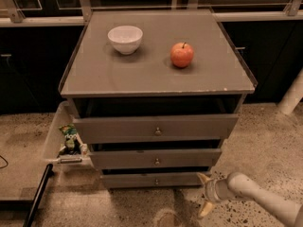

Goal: Open bottom drawer

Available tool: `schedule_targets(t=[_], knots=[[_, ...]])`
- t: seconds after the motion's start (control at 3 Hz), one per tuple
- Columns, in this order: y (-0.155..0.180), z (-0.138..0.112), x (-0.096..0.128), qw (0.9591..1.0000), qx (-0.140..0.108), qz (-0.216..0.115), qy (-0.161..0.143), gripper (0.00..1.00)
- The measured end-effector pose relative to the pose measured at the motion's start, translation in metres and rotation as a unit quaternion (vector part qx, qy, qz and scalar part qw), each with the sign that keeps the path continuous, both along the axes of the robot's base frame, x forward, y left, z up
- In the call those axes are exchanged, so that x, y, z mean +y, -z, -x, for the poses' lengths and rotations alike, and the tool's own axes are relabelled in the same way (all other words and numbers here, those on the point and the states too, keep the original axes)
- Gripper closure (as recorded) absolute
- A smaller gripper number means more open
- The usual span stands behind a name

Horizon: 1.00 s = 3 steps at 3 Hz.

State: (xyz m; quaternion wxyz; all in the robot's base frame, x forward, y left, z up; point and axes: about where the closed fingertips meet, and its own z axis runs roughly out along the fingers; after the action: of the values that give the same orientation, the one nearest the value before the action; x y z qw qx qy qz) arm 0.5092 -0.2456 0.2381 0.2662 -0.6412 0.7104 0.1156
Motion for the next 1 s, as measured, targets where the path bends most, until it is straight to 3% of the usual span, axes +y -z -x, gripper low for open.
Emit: schedule_targets(t=[0.33, 0.67, 1.0], knots=[[0.006, -0.002, 0.001, 0.9998, -0.012, 0.004, -0.017, 0.0], [0.013, -0.011, 0.004, 0.9998, -0.012, 0.002, -0.015, 0.0], [0.023, -0.029, 0.008, 0.999, -0.039, 0.009, -0.02, 0.0]])
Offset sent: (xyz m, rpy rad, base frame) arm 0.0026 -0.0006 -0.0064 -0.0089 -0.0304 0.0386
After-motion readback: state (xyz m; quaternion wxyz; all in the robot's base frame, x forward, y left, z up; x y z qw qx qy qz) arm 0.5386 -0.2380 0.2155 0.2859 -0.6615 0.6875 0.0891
